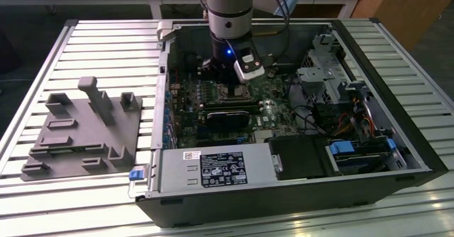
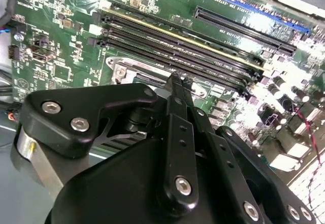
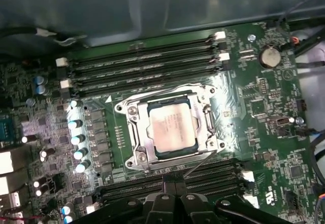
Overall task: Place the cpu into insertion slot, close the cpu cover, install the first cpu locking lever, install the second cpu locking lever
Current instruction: 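Install the second cpu locking lever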
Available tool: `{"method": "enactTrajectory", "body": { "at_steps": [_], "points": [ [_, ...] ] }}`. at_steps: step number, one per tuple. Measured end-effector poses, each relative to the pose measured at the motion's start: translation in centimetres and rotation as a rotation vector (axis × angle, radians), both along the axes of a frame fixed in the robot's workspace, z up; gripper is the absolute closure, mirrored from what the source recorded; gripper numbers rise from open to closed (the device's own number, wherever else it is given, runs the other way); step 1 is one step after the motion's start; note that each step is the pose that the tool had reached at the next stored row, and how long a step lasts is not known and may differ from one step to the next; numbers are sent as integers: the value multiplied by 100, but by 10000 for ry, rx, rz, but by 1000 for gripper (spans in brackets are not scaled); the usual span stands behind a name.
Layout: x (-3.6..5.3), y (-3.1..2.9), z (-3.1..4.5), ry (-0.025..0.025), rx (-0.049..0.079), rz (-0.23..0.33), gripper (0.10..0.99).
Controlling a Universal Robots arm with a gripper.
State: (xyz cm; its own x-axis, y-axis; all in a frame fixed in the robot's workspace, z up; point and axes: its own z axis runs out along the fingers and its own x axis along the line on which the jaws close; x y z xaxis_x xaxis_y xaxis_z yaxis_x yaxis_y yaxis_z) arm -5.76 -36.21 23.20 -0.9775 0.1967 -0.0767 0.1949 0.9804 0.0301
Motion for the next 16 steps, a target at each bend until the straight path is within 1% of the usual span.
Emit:
{"method": "enactTrajectory", "body": {
  "at_steps": [5,12,16],
  "points": [
    [-22,-19,-32,18,0,241,980],
    [-24,-21,-35,20,5,255,980],
    [-27,-49,-42,19,106,255,980]
  ]
}}
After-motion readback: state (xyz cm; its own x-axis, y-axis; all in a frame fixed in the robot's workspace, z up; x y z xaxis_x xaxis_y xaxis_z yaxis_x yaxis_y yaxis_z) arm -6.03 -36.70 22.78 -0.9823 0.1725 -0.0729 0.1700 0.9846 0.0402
